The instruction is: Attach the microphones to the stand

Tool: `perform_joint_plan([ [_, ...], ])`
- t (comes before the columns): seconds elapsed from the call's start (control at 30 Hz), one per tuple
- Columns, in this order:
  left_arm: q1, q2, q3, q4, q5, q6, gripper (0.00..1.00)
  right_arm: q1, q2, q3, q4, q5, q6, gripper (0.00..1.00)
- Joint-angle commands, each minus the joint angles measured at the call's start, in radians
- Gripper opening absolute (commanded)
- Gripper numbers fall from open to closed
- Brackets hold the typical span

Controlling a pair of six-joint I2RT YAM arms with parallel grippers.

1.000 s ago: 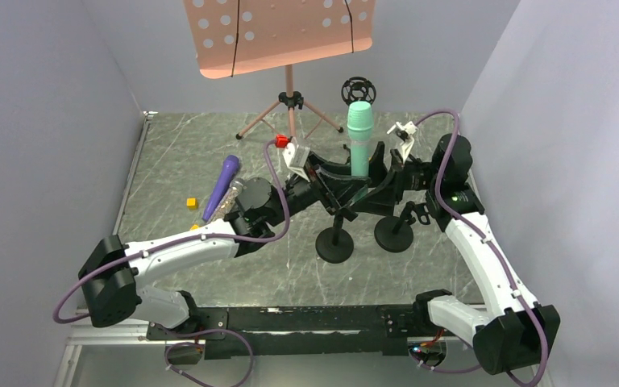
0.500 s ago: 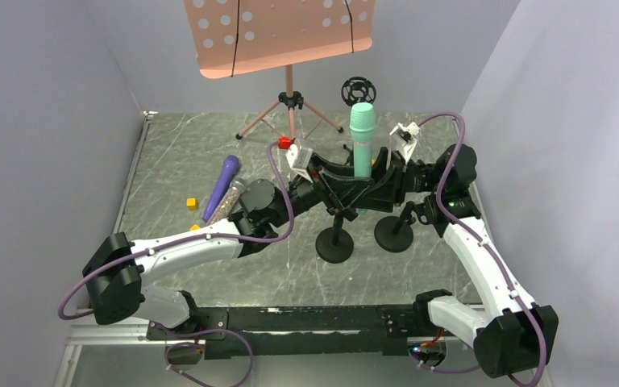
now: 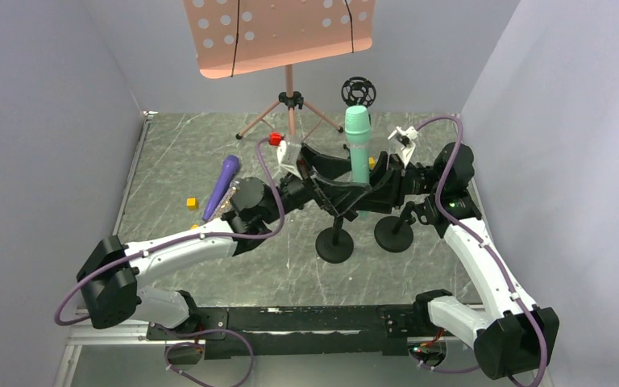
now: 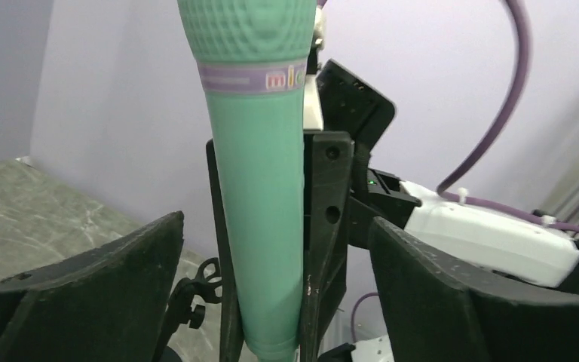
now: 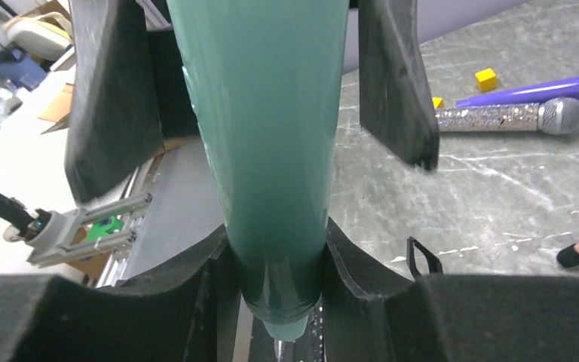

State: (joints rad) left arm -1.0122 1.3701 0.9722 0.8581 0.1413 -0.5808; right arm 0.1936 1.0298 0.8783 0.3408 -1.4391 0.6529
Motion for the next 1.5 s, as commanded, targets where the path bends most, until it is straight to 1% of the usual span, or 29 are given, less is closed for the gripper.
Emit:
perform_joint_plan([
  [0.0,0.101,-0.081,-0.029,0.081,0.193,-0.1,0.99,0.004,-0.02,0.068,-0.272,-0.001,-0.268,0.0],
  [0.07,0.167,-0.085,-0.012,0.06,0.294,-0.141,0.99,0.004,-0.019,0.081,-0.334,0.006,-0.342,0.0],
  [0.13,0.205,-0.074,0.025,0.03,0.389,-0.17,0.99,0.004,-0.019,0.081,-0.365,0.005,-0.36,0.0],
  [0.2,0.222,-0.055,0.074,-0.014,0.459,-0.179,0.99,0.004,-0.017,0.08,-0.362,0.003,-0.359,0.0],
  [0.3,0.222,-0.023,0.144,-0.082,0.511,-0.172,0.99,0.004,-0.013,0.079,-0.365,0.004,-0.365,0.0],
  [0.47,0.222,0.031,0.219,-0.14,0.53,-0.183,0.97,0.004,-0.01,0.079,-0.37,0.006,-0.369,0.0],
  [0.6,0.219,0.067,0.263,-0.2,0.532,-0.183,0.91,0.004,-0.008,0.074,-0.366,0.006,-0.37,0.0],
  [0.77,0.194,0.1,0.343,-0.368,0.5,-0.108,0.87,0.006,-0.005,0.073,-0.364,0.008,-0.373,0.0],
  [0.83,0.188,0.108,0.357,-0.385,0.489,-0.094,0.83,0.006,-0.007,0.072,-0.364,0.008,-0.374,0.0],
  [0.97,0.188,0.107,0.368,-0.406,0.453,-0.082,0.8,0.007,-0.009,0.07,-0.363,0.008,-0.375,0.0],
  [1.03,0.186,0.103,0.37,-0.408,0.44,-0.075,0.73,0.006,-0.01,0.068,-0.364,0.009,-0.376,0.0],
  [1.23,0.186,0.099,0.365,-0.396,0.433,-0.08,0.61,0.007,-0.01,0.065,-0.365,0.013,-0.38,0.0],
  [1.33,0.186,0.107,0.373,-0.39,0.442,-0.087,0.49,0.006,-0.01,0.064,-0.37,0.015,-0.386,0.0],
  [1.37,0.188,0.11,0.375,-0.386,0.447,-0.09,0.43,0.006,-0.01,0.065,-0.375,0.017,-0.388,0.0],
  [1.47,0.188,0.116,0.381,-0.371,0.46,-0.104,0.16,0.007,-0.012,0.065,-0.383,0.021,-0.397,0.01],
])
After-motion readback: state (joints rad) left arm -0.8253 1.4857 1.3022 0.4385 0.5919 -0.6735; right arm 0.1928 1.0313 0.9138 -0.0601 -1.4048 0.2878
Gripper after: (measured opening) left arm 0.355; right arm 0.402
